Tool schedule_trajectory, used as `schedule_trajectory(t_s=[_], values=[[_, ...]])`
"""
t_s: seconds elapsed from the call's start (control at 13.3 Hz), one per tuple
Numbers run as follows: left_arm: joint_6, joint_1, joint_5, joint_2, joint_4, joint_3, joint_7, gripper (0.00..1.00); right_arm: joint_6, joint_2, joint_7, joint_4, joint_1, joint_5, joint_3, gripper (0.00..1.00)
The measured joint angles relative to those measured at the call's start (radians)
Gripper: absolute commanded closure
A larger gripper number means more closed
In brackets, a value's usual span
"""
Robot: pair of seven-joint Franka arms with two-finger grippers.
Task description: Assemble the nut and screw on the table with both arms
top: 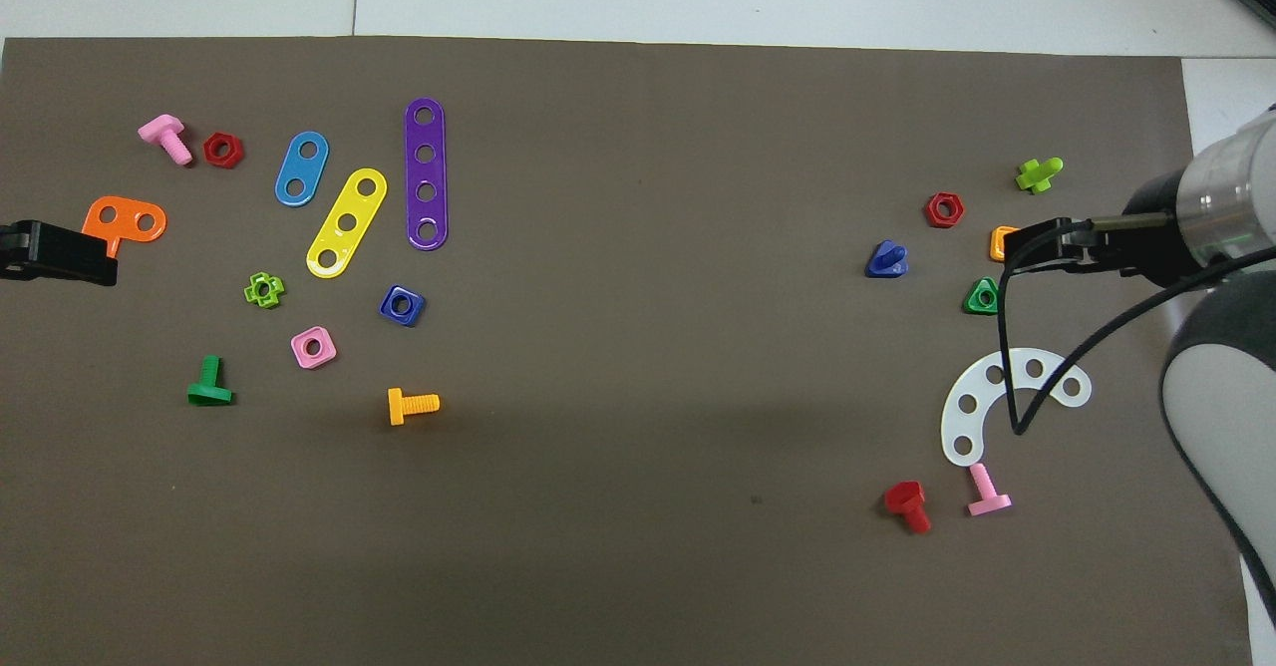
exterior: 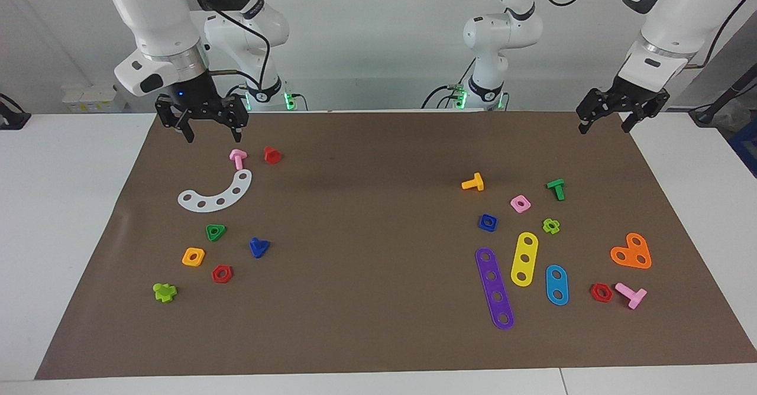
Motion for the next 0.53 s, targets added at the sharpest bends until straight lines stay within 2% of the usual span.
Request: schedule_trajectory(t_s=[0.53], values=[[0.000, 0.000, 0.000, 0.000, 0.000, 0.000, 0.000, 0.00, 0.000, -0.001, 0.000, -0.001, -0.011, 0.000, 0.000, 0.00]])
